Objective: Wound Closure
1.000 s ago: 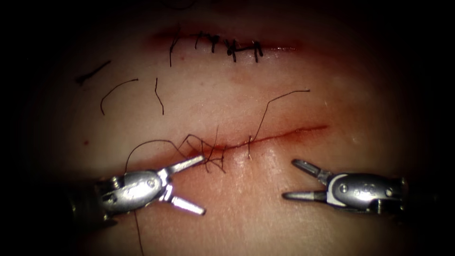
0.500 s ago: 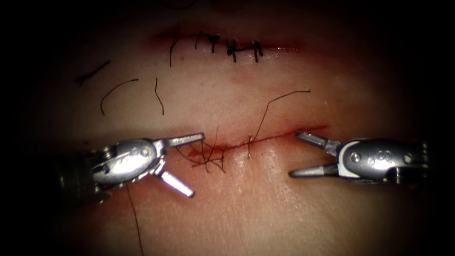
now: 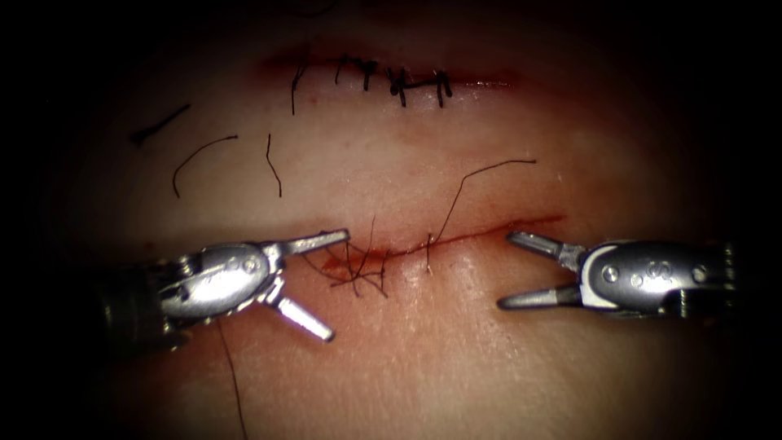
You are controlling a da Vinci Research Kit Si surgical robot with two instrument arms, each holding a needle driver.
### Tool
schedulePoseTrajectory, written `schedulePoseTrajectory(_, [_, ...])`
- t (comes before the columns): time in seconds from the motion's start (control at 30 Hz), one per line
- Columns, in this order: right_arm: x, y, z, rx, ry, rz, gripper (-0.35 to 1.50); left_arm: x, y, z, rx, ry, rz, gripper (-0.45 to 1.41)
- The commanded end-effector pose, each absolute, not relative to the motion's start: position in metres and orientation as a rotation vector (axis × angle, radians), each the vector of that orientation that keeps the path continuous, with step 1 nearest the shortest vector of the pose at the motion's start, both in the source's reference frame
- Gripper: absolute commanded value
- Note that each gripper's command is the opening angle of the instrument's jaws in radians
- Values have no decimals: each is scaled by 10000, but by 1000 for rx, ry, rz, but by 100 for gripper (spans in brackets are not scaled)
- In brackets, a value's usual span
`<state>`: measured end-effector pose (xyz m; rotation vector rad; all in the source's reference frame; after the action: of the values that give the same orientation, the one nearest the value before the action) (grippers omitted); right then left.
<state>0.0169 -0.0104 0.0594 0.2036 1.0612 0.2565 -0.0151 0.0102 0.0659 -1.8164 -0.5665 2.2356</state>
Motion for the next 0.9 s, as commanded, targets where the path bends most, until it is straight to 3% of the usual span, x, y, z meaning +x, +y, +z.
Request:
schedulePoseTrajectory(0.03, [170, -112, 603, 228, 1115, 309, 89, -158, 100, 664, -1820, -572, 2233, 96])
schedulePoseTrajectory(0.1, [165, -111, 604, 251, 1151, 354, 104, -157, 99, 664, -1822, -569, 2231, 89])
schedulePoseTrajectory(0.27, [145, -127, 608, 286, 1120, 372, 104, -158, 100, 655, -1851, -540, 2188, 89])
schedulePoseTrajectory(0.4, [140, -139, 611, 267, 1037, 364, 119, -170, 104, 652, -1820, -508, 2190, 89])
schedulePoseTrajectory(0.67, [143, -149, 612, 260, 1020, 360, 111, -211, 136, 675, -1412, -358, 2310, 91])
schedulePoseTrajectory(0.9, [149, -151, 609, 257, 932, 355, 109, -250, 187, 715, -1242, -398, 2380, 93])
